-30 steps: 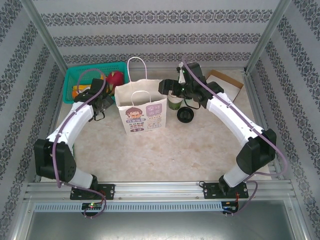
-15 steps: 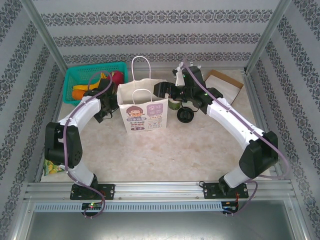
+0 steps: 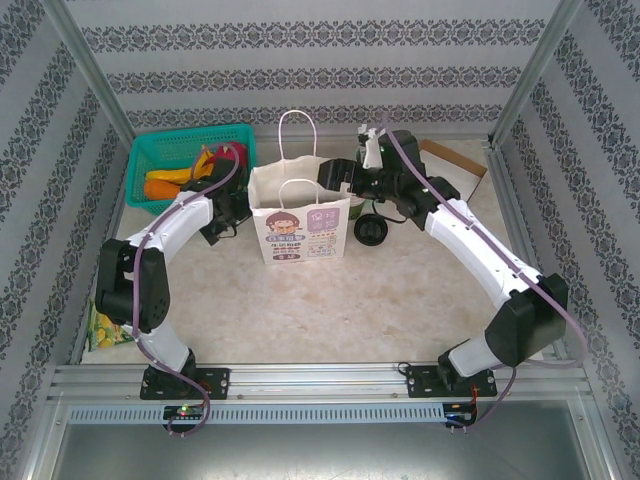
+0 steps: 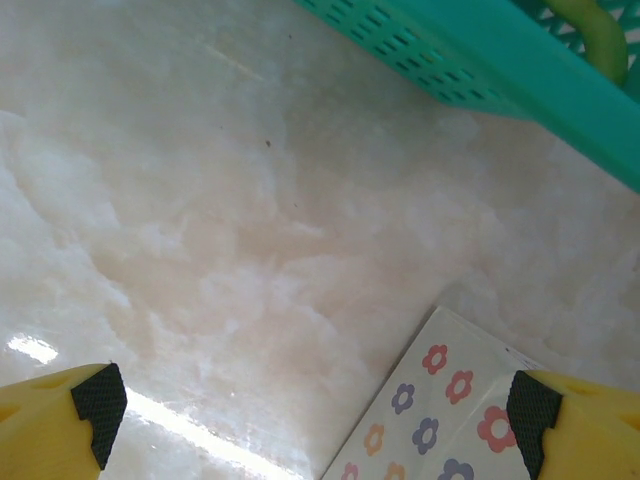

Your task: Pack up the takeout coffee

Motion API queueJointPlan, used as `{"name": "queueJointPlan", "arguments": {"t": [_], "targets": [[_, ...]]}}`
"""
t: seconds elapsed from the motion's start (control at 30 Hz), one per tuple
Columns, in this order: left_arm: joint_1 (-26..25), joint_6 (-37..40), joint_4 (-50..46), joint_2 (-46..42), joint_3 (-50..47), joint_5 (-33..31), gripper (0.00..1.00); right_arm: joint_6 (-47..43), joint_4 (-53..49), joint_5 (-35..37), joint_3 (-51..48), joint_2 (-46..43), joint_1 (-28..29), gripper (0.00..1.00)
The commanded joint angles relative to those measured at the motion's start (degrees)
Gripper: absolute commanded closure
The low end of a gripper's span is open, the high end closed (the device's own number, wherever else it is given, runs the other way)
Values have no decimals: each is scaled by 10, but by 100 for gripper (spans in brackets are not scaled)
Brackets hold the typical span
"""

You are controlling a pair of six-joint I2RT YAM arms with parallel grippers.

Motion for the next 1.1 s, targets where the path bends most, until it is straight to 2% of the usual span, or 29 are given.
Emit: {"name": "queueJointPlan", "arguments": {"t": [0.0, 0.1, 0.2, 0.27, 0.37, 0.47, 0.57, 0.63, 0.77, 0.9, 1.0, 1.07], "targets": [[-7, -24, -32, 5, 25, -23, 0, -15, -17, 42, 6, -13, -15, 2], [-7, -31, -34, -4, 23, -23, 0, -34, -46, 91, 22, -22, -38, 2], [-7, -41, -19, -17, 8, -1, 0, -54, -69, 174, 29, -27, -66, 2], [-8, -55, -3, -29, -13, 20, 0, -43, -62, 184, 20, -26, -102, 4], [-7, -65, 14, -46, -43, 14, 0, -25, -54, 172, 16, -15, -157, 9], [-4, -37, 24, -53, -38, 11, 0, -47, -73, 159, 39, 21, -198, 15], [-2, -9, 25, -54, -20, 5, 0, -64, -88, 108, 75, 65, -223, 18], [-2, -3, 26, -61, -14, -10, 0, -62, -88, 94, 94, 96, -237, 24], [-2, -8, 98, -109, -61, -13, 0, -62, -93, 62, 152, 167, -246, 37], [-1, -12, 120, -138, -85, -22, 0, -55, -98, 10, 209, 233, -244, 40], [1, -9, 111, -146, -89, -34, 0, -62, -118, 19, 243, 265, -239, 43], [2, -7, 112, -152, -93, -37, 0, -66, -128, 28, 257, 281, -240, 51]]}}
